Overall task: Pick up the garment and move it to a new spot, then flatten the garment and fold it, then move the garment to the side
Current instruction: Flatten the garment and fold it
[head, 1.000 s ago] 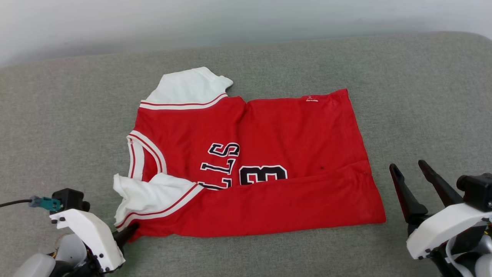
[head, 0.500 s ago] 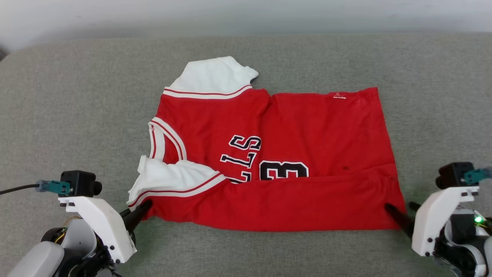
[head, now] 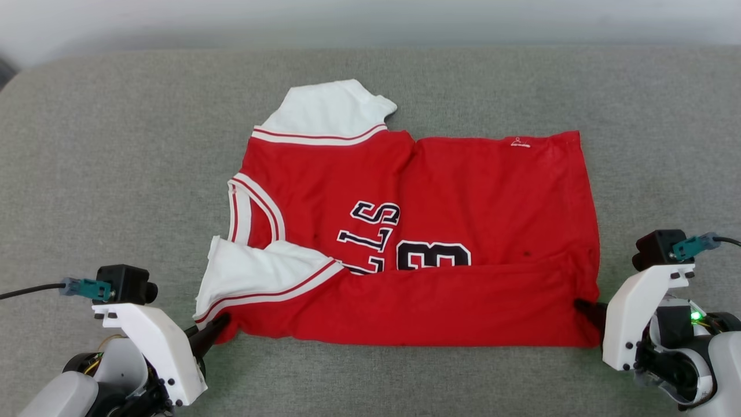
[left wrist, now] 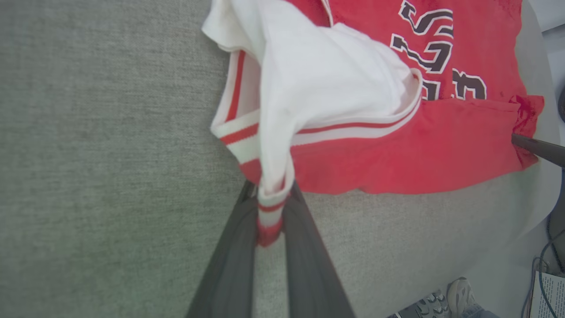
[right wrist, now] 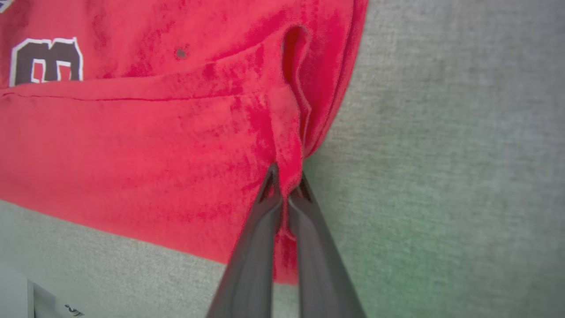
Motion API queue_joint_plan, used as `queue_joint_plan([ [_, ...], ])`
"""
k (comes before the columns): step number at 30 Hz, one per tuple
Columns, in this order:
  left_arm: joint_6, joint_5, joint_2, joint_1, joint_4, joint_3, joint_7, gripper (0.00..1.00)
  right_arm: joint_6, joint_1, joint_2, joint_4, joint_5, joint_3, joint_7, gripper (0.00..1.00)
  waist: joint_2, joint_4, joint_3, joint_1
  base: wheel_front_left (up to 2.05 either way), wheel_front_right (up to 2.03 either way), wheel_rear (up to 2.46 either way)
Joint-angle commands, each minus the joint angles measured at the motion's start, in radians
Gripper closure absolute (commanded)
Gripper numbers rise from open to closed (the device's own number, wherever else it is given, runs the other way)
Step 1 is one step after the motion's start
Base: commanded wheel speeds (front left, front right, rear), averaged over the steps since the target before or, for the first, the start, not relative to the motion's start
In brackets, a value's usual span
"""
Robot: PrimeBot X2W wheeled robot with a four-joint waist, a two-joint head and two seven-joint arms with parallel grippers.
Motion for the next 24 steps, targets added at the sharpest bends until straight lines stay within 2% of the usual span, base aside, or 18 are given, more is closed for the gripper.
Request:
queue_joint_plan([
  [1, 0.006, -0.002, 0.005, 0.006, -0.002, 0.001, 0.002, 1.00, 0.003, 0.030, 0.010, 0.024, 0.003, 0.026, 0.008, 1.00, 0.0000, -0.004, -0.018, 0.0000, 0.00, 0.00, 0.00],
  [7, 0.020, -0.005, 0.011, 0.037, -0.009, 0.001, -0.003, 1.00, 0.001, 0.033, -0.035, -0.044, 0.012, 0.043, -0.008, 1.00, 0.0000, -0.016, -0.094, 0.0000, 0.00, 0.00, 0.00],
  [13, 0.048, -0.010, 0.019, 0.109, -0.032, -0.004, -0.010, 1.00, 0.001, 0.083, -0.050, -0.103, 0.024, 0.059, 0.002, 1.00, 0.0000, -0.019, -0.183, 0.0000, 0.00, 0.00, 0.00],
  [17, 0.077, -0.012, 0.033, 0.177, -0.056, -0.015, -0.005, 1.00, 0.001, 0.147, -0.053, -0.134, 0.030, 0.052, 0.014, 1.00, 0.0000, -0.011, -0.244, 0.0000, 0.00, 0.00, 0.00],
  [24, 0.091, -0.023, 0.033, 0.233, -0.050, -0.029, 0.001, 1.00, 0.001, 0.265, -0.031, -0.169, 0.030, -0.005, 0.044, 1.00, 0.0000, -0.009, -0.284, 0.0000, 0.00, 0.00, 0.00],
])
